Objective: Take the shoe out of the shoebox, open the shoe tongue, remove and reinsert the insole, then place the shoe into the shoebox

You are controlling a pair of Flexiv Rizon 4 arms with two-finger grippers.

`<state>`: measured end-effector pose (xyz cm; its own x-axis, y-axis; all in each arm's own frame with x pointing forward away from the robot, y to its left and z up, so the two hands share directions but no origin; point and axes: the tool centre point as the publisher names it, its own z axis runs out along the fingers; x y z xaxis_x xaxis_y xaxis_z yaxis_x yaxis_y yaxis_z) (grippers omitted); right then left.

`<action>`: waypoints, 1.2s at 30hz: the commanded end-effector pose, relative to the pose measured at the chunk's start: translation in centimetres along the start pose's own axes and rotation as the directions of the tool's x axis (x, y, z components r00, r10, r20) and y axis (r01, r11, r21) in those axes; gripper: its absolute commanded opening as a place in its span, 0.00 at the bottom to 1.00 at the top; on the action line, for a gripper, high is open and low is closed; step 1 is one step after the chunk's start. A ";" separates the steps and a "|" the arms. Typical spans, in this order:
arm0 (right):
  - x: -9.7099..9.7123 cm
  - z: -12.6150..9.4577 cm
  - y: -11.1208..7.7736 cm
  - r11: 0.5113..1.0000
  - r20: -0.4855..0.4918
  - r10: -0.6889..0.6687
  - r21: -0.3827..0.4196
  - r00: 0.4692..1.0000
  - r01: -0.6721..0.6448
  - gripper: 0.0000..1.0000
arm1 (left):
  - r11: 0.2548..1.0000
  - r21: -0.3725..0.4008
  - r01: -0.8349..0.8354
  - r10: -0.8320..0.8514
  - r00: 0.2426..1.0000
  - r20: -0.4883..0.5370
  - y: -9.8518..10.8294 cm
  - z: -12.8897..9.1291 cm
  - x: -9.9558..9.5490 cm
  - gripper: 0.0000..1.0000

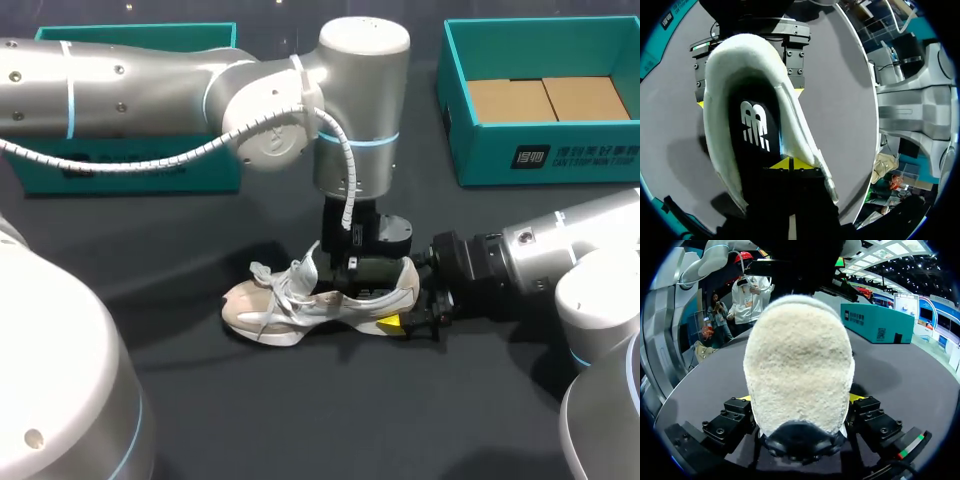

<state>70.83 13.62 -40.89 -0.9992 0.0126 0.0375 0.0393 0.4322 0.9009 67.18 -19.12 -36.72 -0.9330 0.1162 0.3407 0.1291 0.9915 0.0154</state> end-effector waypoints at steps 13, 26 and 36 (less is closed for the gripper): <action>0.1 0.4 -0.2 1.000 0.001 0.000 0.003 1.000 0.000 0.00 | 0.997 0.068 0.043 -0.052 0.989 0.136 0.0 2.6 0.3 0.39; 0.1 0.4 -0.2 1.000 0.001 0.000 0.003 1.000 0.000 0.00 | 0.995 0.080 0.062 -0.080 0.967 0.241 -1.0 3.0 -3.0 0.42; 0.1 0.4 -0.2 1.000 0.001 0.000 0.003 1.000 0.000 0.00 | 0.992 0.105 0.075 -0.104 0.944 0.313 -1.3 3.8 -5.2 0.00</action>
<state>70.84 13.55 -41.02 -0.9992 0.0130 0.0381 0.0400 0.4325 0.9007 69.76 -20.14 -39.61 -0.9992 0.0271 0.0287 0.0255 0.9982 -0.0545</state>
